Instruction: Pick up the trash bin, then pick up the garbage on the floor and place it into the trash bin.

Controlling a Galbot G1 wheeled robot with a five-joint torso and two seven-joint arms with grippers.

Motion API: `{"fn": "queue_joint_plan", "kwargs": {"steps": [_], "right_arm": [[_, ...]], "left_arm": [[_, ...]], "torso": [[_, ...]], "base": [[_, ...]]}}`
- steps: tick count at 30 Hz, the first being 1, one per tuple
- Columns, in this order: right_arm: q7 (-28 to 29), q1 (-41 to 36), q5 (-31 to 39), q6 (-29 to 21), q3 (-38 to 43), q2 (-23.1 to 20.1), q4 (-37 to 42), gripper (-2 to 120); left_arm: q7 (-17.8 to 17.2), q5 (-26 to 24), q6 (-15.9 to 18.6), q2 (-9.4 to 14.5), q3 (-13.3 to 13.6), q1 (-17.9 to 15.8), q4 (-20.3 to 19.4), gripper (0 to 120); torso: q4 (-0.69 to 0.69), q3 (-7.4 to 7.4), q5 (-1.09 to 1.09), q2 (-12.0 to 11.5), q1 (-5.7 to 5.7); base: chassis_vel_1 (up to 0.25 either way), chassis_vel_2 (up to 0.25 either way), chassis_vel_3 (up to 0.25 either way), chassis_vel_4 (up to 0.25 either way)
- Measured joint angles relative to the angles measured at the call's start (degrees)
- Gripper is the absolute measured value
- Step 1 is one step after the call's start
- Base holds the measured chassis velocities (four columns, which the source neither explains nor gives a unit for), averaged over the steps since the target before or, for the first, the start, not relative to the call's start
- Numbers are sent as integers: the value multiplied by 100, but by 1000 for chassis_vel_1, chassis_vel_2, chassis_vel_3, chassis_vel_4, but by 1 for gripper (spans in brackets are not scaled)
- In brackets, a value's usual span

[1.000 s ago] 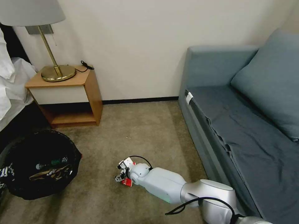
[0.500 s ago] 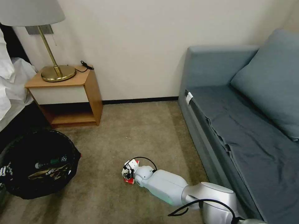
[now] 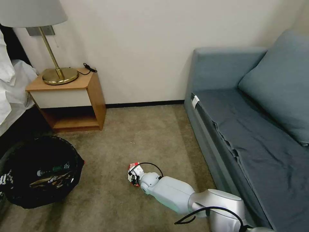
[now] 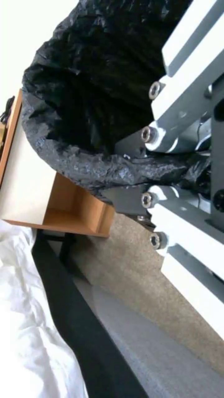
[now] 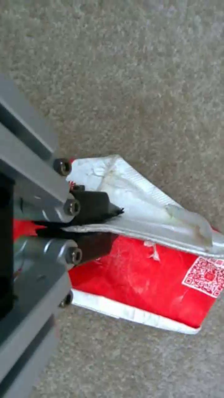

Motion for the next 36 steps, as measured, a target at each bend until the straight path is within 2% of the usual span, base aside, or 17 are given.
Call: {"fn": "queue_joint_plan", "kwargs": {"steps": [13,17,21,24,26,30,31,34,36], "right_arm": [[137,119,22,22,19,-48,517,0],[307,300,46,-1,226,-586,1176,0],[397,351,66,-41,354,-806,1514,0],[592,469,136,-94,645,-1236,2244,0],[615,489,140,-96,680,-1281,2329,0],[832,863,321,-124,1015,-1861,3657,0],[832,863,321,-124,1015,-1861,3657,0],[862,1238,577,-129,1032,-2402,4504,0],[864,1322,635,-130,1032,-2528,4672,0]], "left_arm": [[5,58,3,-71,69,-26,-94,4],[4,96,21,-115,129,-58,-156,4],[4,109,25,-127,152,-66,-176,4],[-2,152,40,-153,226,-90,-207,4],[-3,158,44,-157,236,-94,-213,4],[-23,263,97,-220,419,-167,-318,4],[-23,263,97,-220,419,-167,-318,4],[-24,328,112,-231,549,-190,-360,4],[-25,338,116,-231,579,-197,-364,4]], "torso": [[2,0,1,0,0],[-1,0,-1,0,0],[-1,0,0,0,0],[1,0,1,0,0],[1,0,1,0,0],[0,0,2,0,0],[0,0,2,0,0],[1,0,1,0,0],[1,0,2,0,0]], "base": [[0,0,0,0],[0,0,0,0],[0,0,0,0],[0,0,0,0],[0,0,0,0],[0,0,0,0],[0,0,0,0],[0,0,0,0],[0,0,0,0]]}}
